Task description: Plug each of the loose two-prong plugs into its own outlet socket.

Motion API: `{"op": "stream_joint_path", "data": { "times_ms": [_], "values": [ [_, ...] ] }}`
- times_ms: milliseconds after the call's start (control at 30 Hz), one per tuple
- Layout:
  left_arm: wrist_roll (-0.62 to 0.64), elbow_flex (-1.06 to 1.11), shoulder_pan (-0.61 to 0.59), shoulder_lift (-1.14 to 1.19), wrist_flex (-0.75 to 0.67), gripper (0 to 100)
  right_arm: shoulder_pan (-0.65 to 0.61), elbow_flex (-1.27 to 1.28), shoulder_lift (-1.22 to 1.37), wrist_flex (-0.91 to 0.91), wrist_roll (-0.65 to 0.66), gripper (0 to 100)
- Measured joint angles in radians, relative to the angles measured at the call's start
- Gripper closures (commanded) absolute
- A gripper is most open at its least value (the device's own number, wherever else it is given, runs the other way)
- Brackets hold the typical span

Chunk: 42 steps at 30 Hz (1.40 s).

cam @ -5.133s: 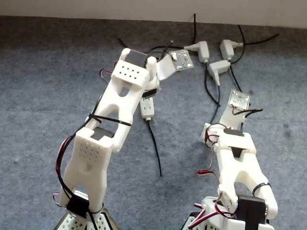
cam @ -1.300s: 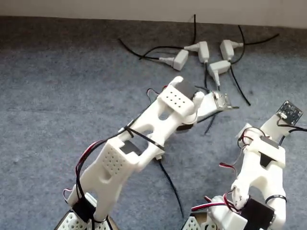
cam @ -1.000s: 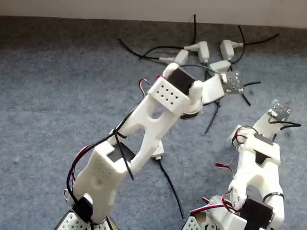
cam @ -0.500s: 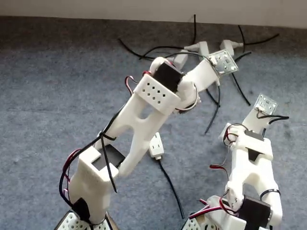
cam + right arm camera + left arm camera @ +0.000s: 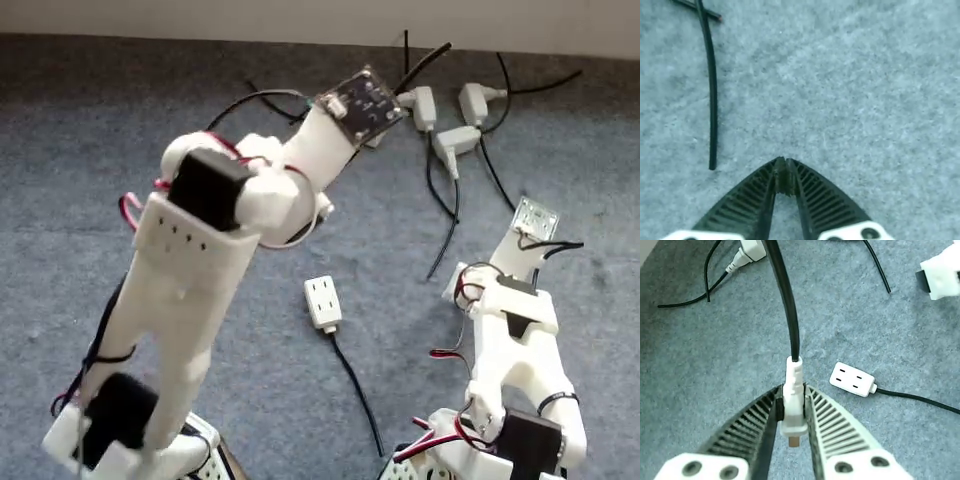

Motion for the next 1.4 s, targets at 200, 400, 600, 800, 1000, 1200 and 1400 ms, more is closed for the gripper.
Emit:
{"op": "stream_joint_path", "data": {
  "times_ms": [200,400,600,800,1000,1200,1400],
  "values": [
    [0.000,0.489,-0.008,-0.342,-0.307,99,-0.002,0.000,0.000,0.000,0.006,99.1],
    [0.100,0.784,-0.003,-0.382,-0.698,99,-0.002,0.000,0.000,0.000,0.018,99.1],
    [0.350,0.798,-0.006,-0.388,-0.862,99,-0.060,0.000,0.000,0.000,0.103,98.9],
    [0.546,0.813,-0.109,-0.400,-0.872,99,-0.183,-0.015,0.000,0.120,0.181,92.6],
    [0.743,0.875,-0.241,-0.468,-0.872,99,-0.344,-0.135,0.000,0.316,0.190,78.3],
    [0.855,1.030,-0.359,-0.641,-0.918,99,-0.542,-0.232,0.000,0.407,0.224,77.7],
    [0.809,1.241,-0.356,-0.799,-1.076,99,-0.717,-0.279,0.000,0.420,0.178,77.6]
  ]
}}
